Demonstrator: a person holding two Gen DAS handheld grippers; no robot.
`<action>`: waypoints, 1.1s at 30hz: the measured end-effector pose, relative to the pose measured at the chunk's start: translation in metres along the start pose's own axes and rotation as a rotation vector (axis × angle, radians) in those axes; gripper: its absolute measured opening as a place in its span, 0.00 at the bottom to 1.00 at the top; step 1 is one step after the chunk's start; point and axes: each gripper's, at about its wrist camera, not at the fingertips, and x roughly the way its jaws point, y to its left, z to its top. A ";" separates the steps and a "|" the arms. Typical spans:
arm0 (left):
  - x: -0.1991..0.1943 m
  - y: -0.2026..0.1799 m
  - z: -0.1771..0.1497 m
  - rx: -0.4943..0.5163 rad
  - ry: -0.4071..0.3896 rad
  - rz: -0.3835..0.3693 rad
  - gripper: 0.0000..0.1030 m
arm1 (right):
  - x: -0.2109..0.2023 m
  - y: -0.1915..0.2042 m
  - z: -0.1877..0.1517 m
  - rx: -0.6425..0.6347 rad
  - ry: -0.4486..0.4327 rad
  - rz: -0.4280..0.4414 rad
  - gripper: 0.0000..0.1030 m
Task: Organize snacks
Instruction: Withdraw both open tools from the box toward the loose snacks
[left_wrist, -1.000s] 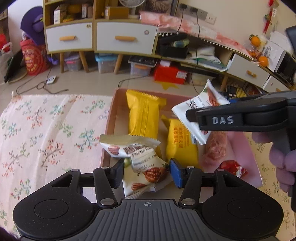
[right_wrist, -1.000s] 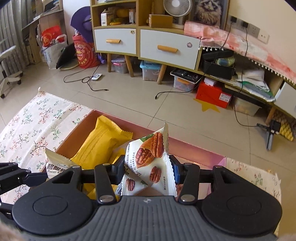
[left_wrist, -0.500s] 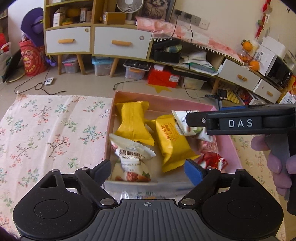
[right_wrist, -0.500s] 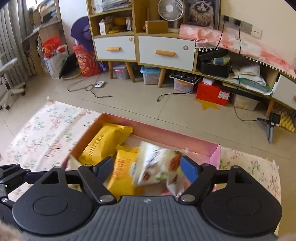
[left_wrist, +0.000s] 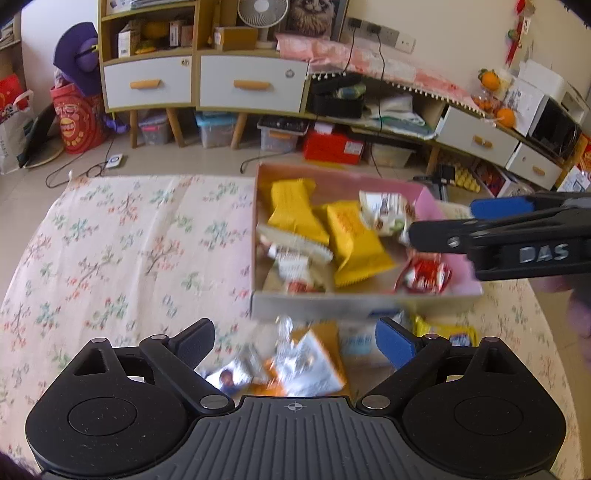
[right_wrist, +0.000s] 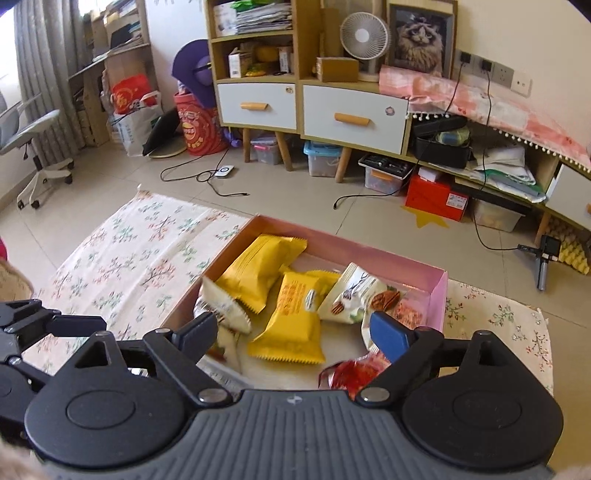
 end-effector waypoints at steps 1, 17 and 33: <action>-0.001 0.002 -0.003 0.003 0.004 0.003 0.92 | -0.003 0.002 -0.002 -0.003 0.001 -0.001 0.88; -0.002 0.027 -0.037 0.014 0.012 0.012 0.92 | -0.015 0.028 -0.046 -0.040 0.059 -0.002 0.94; 0.027 0.046 -0.044 0.174 0.045 -0.025 0.88 | 0.014 0.040 -0.074 -0.214 0.072 0.051 0.71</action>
